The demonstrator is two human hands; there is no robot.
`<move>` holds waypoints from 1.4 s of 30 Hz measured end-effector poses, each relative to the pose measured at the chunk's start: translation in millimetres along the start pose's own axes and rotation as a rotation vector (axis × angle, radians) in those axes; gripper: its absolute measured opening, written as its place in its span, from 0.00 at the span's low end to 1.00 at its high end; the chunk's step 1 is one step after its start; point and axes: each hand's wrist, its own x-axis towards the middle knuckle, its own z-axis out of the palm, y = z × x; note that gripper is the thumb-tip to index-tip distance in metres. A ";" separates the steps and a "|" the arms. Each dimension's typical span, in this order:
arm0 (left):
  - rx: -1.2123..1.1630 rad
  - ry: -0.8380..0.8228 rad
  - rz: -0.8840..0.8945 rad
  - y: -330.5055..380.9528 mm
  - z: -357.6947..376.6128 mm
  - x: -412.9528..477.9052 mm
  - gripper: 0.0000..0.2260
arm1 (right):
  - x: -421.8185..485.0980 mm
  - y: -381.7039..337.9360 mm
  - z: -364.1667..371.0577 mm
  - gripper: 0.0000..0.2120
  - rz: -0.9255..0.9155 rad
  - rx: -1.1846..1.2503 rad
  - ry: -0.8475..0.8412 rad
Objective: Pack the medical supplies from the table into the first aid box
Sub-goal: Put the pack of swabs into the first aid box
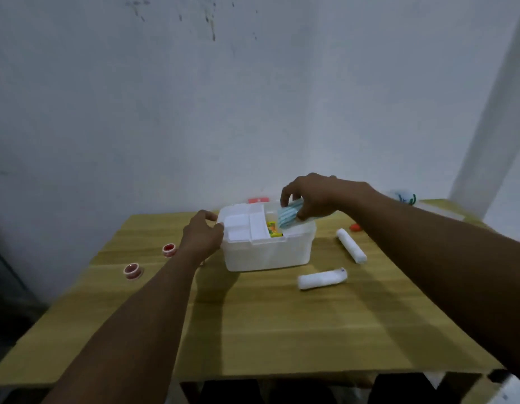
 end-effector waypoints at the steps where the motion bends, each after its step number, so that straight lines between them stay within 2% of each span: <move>1: 0.002 -0.007 -0.002 -0.6 0.1 0.6 0.10 | 7.3 -5.5 5.7 0.18 -0.012 -0.040 -0.027; 8: 0.043 0.020 0.057 -8.7 7.7 3.3 0.10 | 39.8 -22.9 29.8 0.15 -0.036 -0.006 -0.186; 11: 0.040 0.030 0.059 -10.6 7.9 3.0 0.09 | 44.6 -22.6 37.8 0.10 -0.040 0.093 -0.208; 14: 0.031 0.028 0.063 -12.3 8.4 3.2 0.09 | 43.0 -17.4 45.2 0.09 -0.028 0.205 -0.224; 16: 0.030 0.028 0.067 -12.7 8.9 3.4 0.09 | 38.4 -12.7 44.3 0.12 -0.003 0.203 -0.212; 20: 0.035 0.039 0.068 -11.5 10.1 3.9 0.09 | 30.7 -8.4 41.1 0.18 0.071 0.008 -0.122; 24: 0.019 0.060 0.065 -10.9 12.7 3.7 0.09 | 32.9 -13.3 49.2 0.12 0.095 0.137 -0.179; 31: 0.023 0.076 0.064 -11.9 17.1 5.0 0.09 | 28.4 -23.9 65.4 0.08 0.107 0.313 -0.100; 37: 0.094 0.030 0.070 -12.0 15.3 10.2 0.09 | 26.8 -25.2 58.0 0.05 0.099 0.351 -0.116; 42: 0.141 -0.027 0.059 -9.0 13.8 7.9 0.14 | 27.7 -22.0 57.8 0.07 0.153 0.411 -0.127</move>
